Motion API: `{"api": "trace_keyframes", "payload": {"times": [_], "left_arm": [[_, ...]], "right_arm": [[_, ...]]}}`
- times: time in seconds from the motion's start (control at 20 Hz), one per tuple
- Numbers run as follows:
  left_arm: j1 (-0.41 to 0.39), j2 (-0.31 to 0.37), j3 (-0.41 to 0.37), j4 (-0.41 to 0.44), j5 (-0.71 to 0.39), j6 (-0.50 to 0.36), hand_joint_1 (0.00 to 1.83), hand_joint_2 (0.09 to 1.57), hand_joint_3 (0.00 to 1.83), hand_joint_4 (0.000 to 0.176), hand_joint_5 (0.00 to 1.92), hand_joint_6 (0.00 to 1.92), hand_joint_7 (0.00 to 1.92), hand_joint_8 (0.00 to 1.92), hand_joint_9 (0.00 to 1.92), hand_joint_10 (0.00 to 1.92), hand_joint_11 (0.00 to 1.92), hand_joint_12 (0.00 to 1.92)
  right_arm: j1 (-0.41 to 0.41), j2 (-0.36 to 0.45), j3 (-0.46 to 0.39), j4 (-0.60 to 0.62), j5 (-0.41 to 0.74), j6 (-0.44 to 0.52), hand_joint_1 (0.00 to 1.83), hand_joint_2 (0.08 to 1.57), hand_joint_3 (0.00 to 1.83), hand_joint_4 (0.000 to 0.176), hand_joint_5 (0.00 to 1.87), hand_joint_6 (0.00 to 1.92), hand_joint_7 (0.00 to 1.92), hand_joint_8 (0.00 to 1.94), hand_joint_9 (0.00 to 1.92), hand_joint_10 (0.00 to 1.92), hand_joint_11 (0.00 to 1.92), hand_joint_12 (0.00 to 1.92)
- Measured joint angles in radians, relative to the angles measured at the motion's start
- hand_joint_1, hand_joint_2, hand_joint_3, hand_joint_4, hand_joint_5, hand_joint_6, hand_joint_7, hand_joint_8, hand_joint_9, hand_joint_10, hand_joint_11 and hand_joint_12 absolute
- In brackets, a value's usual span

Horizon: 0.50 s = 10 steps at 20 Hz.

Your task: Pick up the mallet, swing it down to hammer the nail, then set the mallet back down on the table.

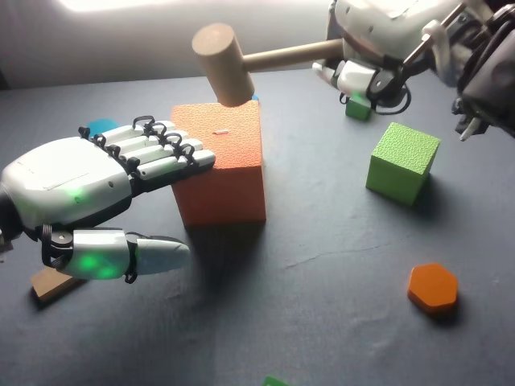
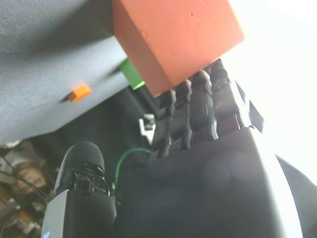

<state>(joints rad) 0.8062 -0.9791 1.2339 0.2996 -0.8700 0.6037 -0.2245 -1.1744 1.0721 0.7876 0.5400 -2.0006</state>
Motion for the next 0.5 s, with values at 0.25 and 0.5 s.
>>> {"api": "trace_keyframes", "payload": {"times": [0.25,0.5], "left_arm": [[0.000,0.000,0.000,0.000,0.000,0.000,0.00,1.24,0.00,0.000,0.11,0.00,0.15,0.00,0.12,0.00,0.00,0.12],[0.000,0.000,0.000,-0.001,0.000,0.000,0.00,1.25,0.00,0.000,0.11,0.00,0.15,0.00,0.12,0.00,0.00,0.12]], "right_arm": [[-0.026,0.111,-0.095,-0.016,-0.068,0.034,0.70,1.51,0.01,0.000,1.17,1.92,1.42,1.94,1.54,1.92,1.68,1.92],[-0.147,0.209,-0.190,-0.269,-0.110,0.113,0.75,1.50,0.00,0.000,1.19,1.92,1.44,1.94,1.54,1.92,1.69,1.92]]}}
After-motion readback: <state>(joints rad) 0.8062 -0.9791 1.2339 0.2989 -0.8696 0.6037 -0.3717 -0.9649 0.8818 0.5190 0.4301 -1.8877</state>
